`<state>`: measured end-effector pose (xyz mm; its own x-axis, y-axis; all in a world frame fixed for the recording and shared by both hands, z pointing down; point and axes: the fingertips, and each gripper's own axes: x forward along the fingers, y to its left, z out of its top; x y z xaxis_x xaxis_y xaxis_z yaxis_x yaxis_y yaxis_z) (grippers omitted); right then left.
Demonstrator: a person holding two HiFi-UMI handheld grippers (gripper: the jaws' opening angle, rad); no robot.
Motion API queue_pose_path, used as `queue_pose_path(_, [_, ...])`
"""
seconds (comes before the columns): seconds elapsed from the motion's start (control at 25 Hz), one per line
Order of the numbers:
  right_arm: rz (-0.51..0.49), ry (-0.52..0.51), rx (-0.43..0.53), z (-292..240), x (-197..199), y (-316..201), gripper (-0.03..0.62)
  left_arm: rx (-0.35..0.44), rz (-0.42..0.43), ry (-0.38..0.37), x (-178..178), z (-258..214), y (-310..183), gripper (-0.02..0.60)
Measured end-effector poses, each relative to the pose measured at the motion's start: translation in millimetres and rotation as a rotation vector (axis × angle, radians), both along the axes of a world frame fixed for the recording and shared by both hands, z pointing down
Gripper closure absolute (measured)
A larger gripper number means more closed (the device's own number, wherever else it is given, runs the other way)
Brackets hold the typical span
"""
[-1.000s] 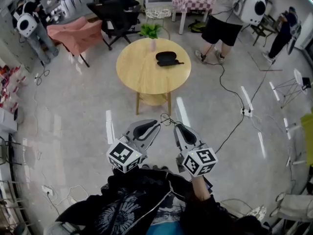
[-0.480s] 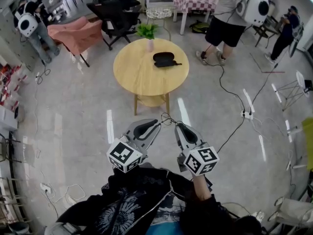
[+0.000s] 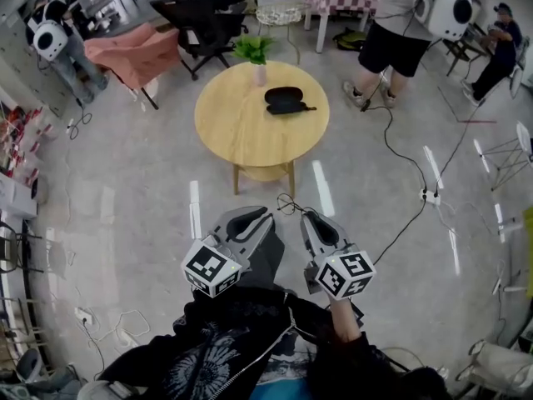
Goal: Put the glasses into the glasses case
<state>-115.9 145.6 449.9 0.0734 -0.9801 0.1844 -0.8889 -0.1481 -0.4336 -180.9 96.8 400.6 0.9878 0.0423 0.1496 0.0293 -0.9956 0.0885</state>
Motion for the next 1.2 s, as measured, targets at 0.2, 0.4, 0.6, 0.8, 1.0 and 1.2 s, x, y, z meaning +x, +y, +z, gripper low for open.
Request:
queue_pose_path(0.2, [0.023,-0.012,-0.013,11.4,37.8,-32.1,0.534,0.002,0.027,-0.013,40.3,12.8,-36.4,0.529])
queue_pose_path(0.4, [0.042,-0.027,-0.037,17.0,84.2,-81.8,0.534,-0.028,0.056,-0.002,94.7,12.5,-90.5,0.529])
queue_pose_path(0.6, [0.061,-0.036,-0.050,12.6,132.8,-139.8,0.534,-0.038,0.097,0.001,148.3,6.2,-146.9,0.529])
queue_pose_path(0.8, [0.083,-0.050,-0.072,14.2,176.5,-187.5,0.534,-0.057,0.115,0.004,194.2,5.0,-199.0,0.529])
queue_pose_path(1.0, [0.105,-0.046,-0.095,19.4,206.3,-219.3,0.534,-0.075,0.134,0.000,223.6,11.3,-234.0,0.529])
queue_pose_path(1.2, [0.115,-0.042,-0.102,20.4,227.7,-244.2,0.533,-0.078,0.145,0.002,239.3,12.3,-257.0,0.529])
